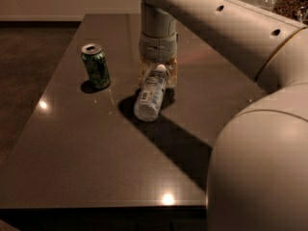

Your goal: Place blue plastic bottle upright

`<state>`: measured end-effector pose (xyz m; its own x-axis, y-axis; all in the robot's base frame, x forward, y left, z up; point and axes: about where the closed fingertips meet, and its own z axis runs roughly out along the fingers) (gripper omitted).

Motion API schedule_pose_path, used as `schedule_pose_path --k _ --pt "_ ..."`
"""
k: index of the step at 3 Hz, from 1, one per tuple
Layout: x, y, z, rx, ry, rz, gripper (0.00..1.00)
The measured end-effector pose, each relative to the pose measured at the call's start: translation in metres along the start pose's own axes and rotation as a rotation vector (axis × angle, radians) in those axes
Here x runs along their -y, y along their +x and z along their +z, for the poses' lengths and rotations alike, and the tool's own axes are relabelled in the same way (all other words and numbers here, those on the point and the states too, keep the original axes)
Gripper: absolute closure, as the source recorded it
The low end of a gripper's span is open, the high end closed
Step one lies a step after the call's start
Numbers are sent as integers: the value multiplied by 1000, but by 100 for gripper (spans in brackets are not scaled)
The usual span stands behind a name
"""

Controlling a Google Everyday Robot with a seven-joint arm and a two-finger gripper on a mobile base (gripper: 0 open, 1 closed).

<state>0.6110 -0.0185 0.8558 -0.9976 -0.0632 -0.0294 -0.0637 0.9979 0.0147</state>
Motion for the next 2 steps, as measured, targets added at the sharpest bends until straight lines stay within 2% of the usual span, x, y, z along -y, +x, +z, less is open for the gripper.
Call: schedule_pose_path --k 1,2 --pt "-8 3 1 -11 10 -43 64" --pt "-24 11 -8 12 11 -130 88"
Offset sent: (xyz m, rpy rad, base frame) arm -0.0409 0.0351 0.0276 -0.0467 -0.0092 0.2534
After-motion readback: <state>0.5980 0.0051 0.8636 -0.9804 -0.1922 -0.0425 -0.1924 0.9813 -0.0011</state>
